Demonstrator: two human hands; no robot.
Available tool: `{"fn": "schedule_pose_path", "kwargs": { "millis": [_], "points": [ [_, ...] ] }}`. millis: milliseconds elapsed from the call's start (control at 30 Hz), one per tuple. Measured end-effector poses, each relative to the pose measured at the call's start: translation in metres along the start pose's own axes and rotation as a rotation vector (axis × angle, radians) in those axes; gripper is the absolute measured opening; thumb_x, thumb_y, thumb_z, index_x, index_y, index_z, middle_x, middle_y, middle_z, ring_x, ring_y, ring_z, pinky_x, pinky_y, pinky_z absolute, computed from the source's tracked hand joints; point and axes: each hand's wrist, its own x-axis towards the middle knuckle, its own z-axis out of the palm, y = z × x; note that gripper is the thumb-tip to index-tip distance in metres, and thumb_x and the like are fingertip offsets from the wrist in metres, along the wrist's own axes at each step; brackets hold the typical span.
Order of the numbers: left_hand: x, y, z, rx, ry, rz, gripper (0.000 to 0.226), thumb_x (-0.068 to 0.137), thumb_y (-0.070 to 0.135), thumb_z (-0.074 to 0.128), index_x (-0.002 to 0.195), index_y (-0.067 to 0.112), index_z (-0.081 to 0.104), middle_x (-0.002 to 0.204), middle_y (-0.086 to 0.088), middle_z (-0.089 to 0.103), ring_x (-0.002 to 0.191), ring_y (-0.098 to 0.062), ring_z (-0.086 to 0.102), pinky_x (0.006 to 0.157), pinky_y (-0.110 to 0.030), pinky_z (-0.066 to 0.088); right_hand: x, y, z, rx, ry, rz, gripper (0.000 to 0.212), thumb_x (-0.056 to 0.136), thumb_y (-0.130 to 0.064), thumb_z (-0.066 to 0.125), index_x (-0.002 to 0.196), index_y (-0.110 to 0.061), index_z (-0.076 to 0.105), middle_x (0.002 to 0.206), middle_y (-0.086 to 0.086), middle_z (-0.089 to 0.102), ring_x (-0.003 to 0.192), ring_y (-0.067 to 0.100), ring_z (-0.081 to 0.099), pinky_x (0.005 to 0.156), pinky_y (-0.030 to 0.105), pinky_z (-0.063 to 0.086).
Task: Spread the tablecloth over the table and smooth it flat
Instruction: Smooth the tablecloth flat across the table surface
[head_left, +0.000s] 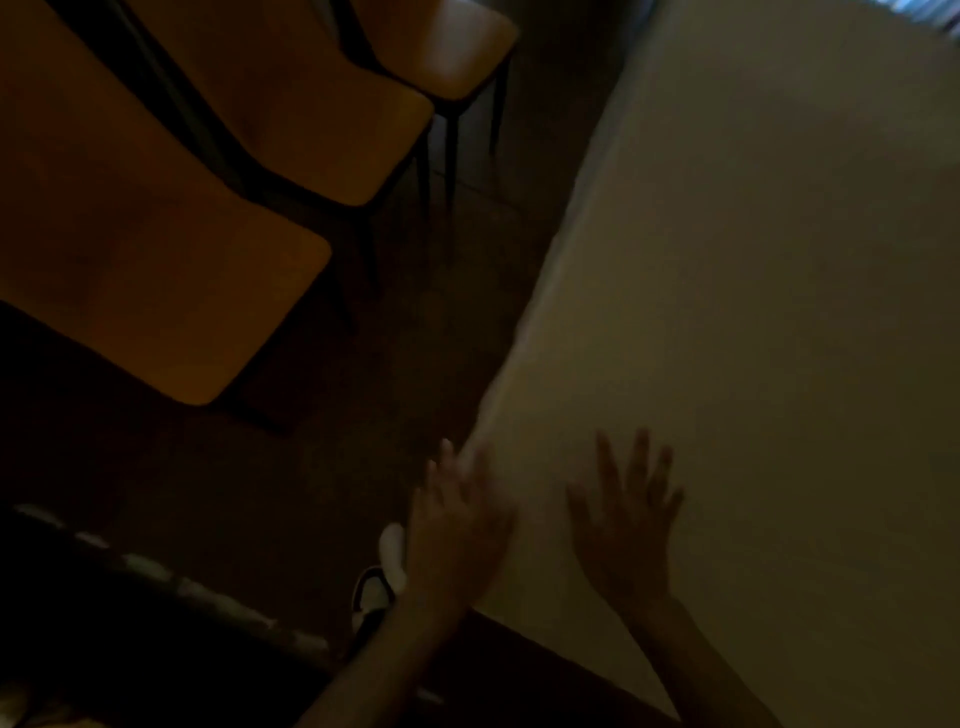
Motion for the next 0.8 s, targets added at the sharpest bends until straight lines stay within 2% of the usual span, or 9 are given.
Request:
{"fn": "schedule_pose_path", "kwargs": {
  "millis": [67,167,267,400,500,567,633,733,800],
  "points": [
    [0.003,-0.008,0.0,-0.066,-0.015,0.025,0.078,0.096,0.065,0.025,0.156,0.016,0.017,0.148,-0.029,0.041,0.122,-0.045,0.056,0.086,-0.053,0.056,0.025,-0.033,0.01,-0.029,0.019,-0.006,0.073,0.092,-0.062,0.028,0.158,-0.035,0.013,0.168,0.008,-0.001,0.153,0.039,-0.004,0.112,0.071,0.013],
    [0.006,-0.012,-0.001,-0.171,-0.042,0.089,0.074,0.093,0.058,0.037,0.154,0.016,0.027,0.143,-0.022,0.051,0.105,-0.036,0.067,0.071,-0.043,0.06,0.053,-0.059,0.021,-0.049,-0.026,0.023,0.075,0.09,-0.067,0.02,0.158,-0.04,0.005,0.168,0.004,-0.005,0.153,0.036,-0.006,0.114,0.068,0.009],
    [0.006,-0.022,0.0,-0.279,-0.034,0.132,0.06,0.101,0.048,0.03,0.152,0.017,0.031,0.139,-0.018,0.057,0.091,-0.025,0.072,0.067,-0.03,0.06,0.063,-0.078,0.031,-0.022,-0.065,0.082,0.07,0.089,-0.068,0.015,0.155,-0.048,-0.001,0.168,0.0,-0.01,0.153,0.031,-0.011,0.117,0.065,0.001],
    [0.01,-0.032,0.002,-0.318,-0.034,0.118,0.064,0.104,0.054,0.015,0.154,0.017,0.029,0.141,-0.011,0.057,0.09,-0.012,0.071,0.067,-0.022,0.056,0.061,-0.085,0.033,-0.063,-0.043,0.112,0.066,0.092,-0.065,0.016,0.153,-0.051,-0.005,0.167,-0.004,-0.015,0.153,0.027,-0.014,0.117,0.064,-0.001],
    [0.009,-0.032,-0.001,-0.364,-0.02,0.083,0.065,0.103,0.056,0.014,0.153,0.018,0.027,0.142,-0.013,0.055,0.089,-0.014,0.072,0.063,-0.024,0.058,0.062,-0.084,0.033,-0.081,-0.039,0.109,0.065,0.092,-0.066,0.014,0.153,-0.052,-0.006,0.167,-0.003,-0.015,0.153,0.028,-0.013,0.117,0.066,0.001],
    [0.011,-0.031,-0.007,-0.321,-0.048,0.061,0.065,0.103,0.054,0.011,0.152,0.015,0.027,0.141,-0.016,0.056,0.097,-0.02,0.072,0.068,-0.029,0.06,0.064,-0.085,0.034,-0.077,-0.047,0.122,0.066,0.092,-0.066,0.016,0.153,-0.051,-0.004,0.167,0.0,-0.011,0.153,0.03,-0.01,0.116,0.068,0.003],
    [0.011,-0.03,-0.006,-0.217,-0.043,0.067,0.063,0.105,0.048,0.013,0.151,0.008,0.028,0.142,-0.022,0.053,0.114,-0.032,0.066,0.084,-0.04,0.059,0.063,-0.082,0.032,-0.089,-0.078,0.092,0.069,0.091,-0.068,0.017,0.154,-0.049,-0.002,0.167,0.004,-0.01,0.153,0.034,-0.009,0.115,0.069,0.004],
    [0.009,-0.025,-0.011,-0.018,0.045,0.141,0.064,0.098,0.042,0.035,0.149,0.004,0.037,0.151,-0.027,0.037,0.136,-0.043,0.044,0.103,-0.055,0.045,0.055,-0.056,0.013,-0.103,-0.128,-0.05,0.07,0.092,-0.068,0.02,0.156,-0.045,0.005,0.167,0.007,-0.01,0.152,0.036,-0.011,0.113,0.07,0.003],
    [0.007,-0.014,-0.015,0.078,0.071,0.196,0.07,0.096,0.044,0.038,0.154,0.006,0.026,0.16,-0.025,0.023,0.147,-0.045,0.023,0.113,-0.057,0.03,0.042,-0.022,-0.008,-0.12,-0.055,-0.052,0.067,0.095,-0.063,0.025,0.157,-0.04,0.013,0.168,0.009,-0.004,0.153,0.036,-0.006,0.113,0.071,0.009]
  ]
}}
